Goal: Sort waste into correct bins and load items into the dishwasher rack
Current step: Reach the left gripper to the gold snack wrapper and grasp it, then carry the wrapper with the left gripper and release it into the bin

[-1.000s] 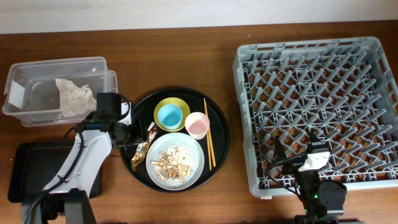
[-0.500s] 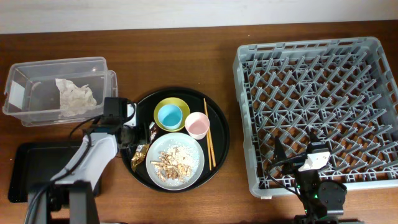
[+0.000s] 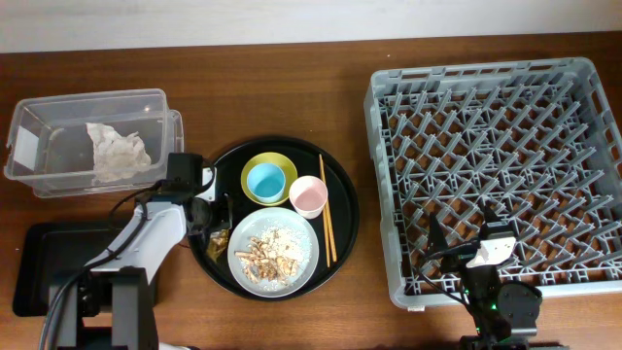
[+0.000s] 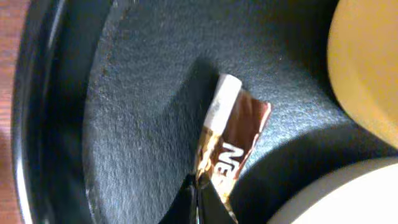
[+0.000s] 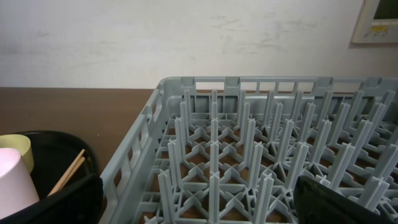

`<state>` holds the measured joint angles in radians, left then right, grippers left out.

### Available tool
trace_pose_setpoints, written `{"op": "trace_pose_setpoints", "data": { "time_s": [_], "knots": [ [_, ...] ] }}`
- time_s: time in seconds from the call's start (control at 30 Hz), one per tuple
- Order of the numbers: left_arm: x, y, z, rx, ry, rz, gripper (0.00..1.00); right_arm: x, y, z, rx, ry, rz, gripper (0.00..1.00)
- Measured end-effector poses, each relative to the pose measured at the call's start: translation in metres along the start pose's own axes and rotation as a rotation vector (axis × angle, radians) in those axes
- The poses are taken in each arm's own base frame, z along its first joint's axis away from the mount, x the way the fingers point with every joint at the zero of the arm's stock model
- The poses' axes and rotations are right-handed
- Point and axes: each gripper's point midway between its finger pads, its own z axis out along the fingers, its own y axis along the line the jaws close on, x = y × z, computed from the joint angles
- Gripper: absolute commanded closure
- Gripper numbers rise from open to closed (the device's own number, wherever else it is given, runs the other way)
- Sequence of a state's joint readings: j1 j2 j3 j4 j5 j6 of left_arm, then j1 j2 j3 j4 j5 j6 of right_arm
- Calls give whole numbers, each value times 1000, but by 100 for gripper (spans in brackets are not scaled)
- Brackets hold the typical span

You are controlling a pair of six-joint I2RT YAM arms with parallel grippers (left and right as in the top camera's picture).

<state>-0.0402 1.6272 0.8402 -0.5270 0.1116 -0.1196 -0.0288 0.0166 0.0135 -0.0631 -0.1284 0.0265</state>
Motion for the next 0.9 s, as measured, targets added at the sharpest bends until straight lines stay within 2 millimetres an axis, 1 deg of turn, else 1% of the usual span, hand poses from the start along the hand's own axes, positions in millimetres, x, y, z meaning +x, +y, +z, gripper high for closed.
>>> {"op": "trace_pose_setpoints", "data": {
  "time_s": [0.1,0.13,0.17,0.2,0.27,0.33,0.4,0.43,0.5,0.6,0.67,0.7,0.8,0.83,0.87,0.9],
  "knots": [
    [-7,-3,-15,-3,23,-3,99,0,0,0,0,0,1,1],
    [-16,-5,-25,-1,4,0,99,0,0,0,0,0,0,2],
    [-28,-7,-35,3,-29,3,99,0,0,0,0,0,0,2],
    [-43,-11,-50,9,-79,9,99,0,0,0,0,0,0,2],
    [-72,-16,-81,21,-191,18,99,0,0,0,0,0,1,2],
    [-101,-18,-112,25,-319,17,99,0,0,0,0,0,0,2],
    [-129,-7,-142,-7,-451,-41,99,0,0,0,0,0,0,2],
    [-138,1,-153,-28,-503,-76,99,0,0,0,0,0,0,2],
    [-157,28,-173,-100,-615,-196,99,0,0,0,0,0,0,2],
    [-171,65,-187,-194,-715,-337,99,0,0,0,0,0,0,2],
    [-184,85,-192,-243,-786,-406,99,0,0,0,0,0,0,2],
    [-188,90,-192,-254,-800,-419,99,0,0,0,0,0,1,2],
    [-204,114,-179,-283,-847,-483,99,0,0,0,0,0,0,2],
    [-206,124,-171,-292,-844,-514,99,0,0,0,0,0,0,2],
    [-205,140,-157,-308,-827,-567,99,0,0,0,0,0,0,2],
    [-203,149,-150,-309,-820,-615,94,0,0,0,0,0,0,2]
  ]
}}
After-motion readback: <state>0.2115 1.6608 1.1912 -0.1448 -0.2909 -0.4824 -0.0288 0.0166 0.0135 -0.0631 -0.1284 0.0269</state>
